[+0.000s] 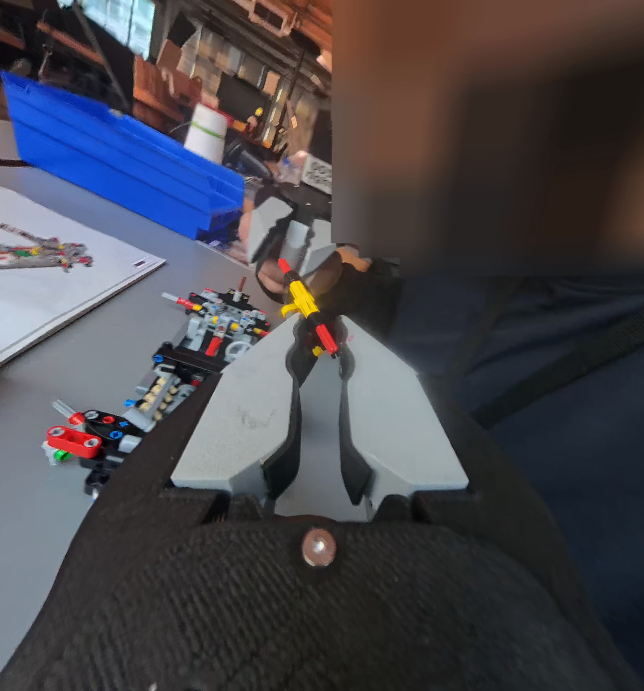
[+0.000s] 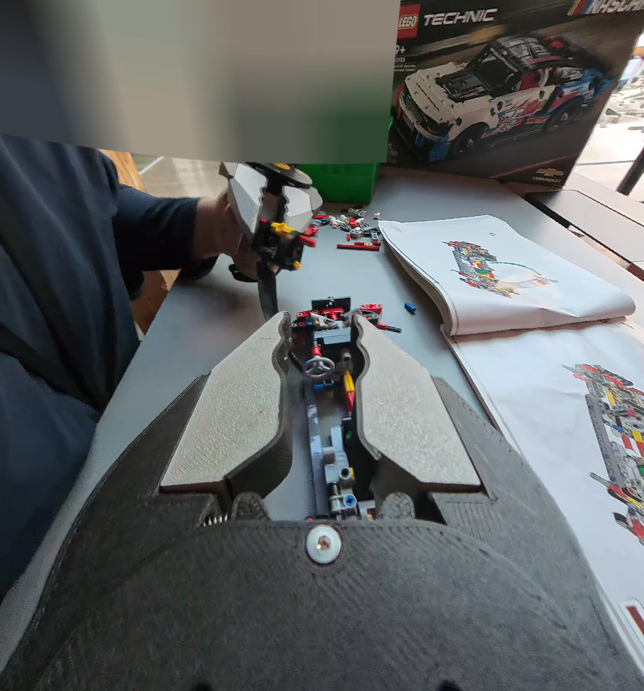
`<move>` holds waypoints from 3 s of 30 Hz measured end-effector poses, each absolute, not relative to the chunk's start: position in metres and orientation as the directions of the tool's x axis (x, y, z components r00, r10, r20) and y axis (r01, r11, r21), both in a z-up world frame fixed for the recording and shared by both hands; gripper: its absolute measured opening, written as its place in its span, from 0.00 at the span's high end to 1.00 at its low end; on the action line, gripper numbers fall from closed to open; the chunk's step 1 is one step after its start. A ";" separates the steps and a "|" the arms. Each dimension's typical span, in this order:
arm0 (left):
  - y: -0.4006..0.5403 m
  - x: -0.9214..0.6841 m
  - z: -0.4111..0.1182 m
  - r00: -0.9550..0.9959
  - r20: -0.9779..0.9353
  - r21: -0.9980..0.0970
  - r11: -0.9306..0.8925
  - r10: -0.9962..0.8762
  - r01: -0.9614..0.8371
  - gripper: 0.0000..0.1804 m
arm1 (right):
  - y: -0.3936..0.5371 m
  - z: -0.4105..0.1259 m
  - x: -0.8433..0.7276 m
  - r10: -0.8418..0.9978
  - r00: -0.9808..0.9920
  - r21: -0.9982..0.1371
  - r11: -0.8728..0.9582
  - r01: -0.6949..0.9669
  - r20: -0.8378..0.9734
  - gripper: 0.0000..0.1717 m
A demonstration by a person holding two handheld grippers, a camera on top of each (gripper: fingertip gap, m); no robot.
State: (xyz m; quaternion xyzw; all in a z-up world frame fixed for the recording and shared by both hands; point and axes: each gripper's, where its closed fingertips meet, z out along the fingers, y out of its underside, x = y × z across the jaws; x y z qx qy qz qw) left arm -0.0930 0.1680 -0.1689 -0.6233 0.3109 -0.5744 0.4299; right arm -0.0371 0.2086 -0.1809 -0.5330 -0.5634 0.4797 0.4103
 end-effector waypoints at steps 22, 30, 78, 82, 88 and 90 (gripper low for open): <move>0.219 -0.048 -0.136 0.121 0.783 -0.621 -0.757 -0.610 0.205 0.95 | 0.194 -0.181 -0.066 0.903 -0.154 -0.897 -0.353 0.266 -0.401 0.88; 0.200 -0.033 -0.126 0.189 0.672 -0.735 -0.676 -0.716 0.050 0.82 | 0.178 -0.162 -0.055 0.797 -0.230 -0.829 -0.532 0.171 -0.559 0.93; 0.235 0.006 -0.232 0.309 0.130 -0.560 -0.327 -0.942 -0.761 0.89 | 0.279 -0.177 0.080 0.938 0.158 -0.944 -0.324 0.069 -0.310 0.85; 0.227 0.003 -0.242 0.215 0.108 -0.507 -0.240 -0.971 -0.828 0.89 | 0.272 -0.214 0.094 0.972 0.141 -0.928 -0.221 0.300 -0.186 0.85; 0.222 0.011 -0.227 0.046 0.107 -0.569 -0.099 -0.993 -0.817 0.89 | 0.266 -0.254 0.097 0.987 0.120 -0.855 -0.152 0.497 -0.106 0.80; 0.216 0.011 -0.224 -0.044 0.087 -0.569 -0.013 -0.995 -0.822 0.89 | 0.265 -0.267 0.097 0.990 0.120 -0.821 -0.131 0.556 -0.076 0.78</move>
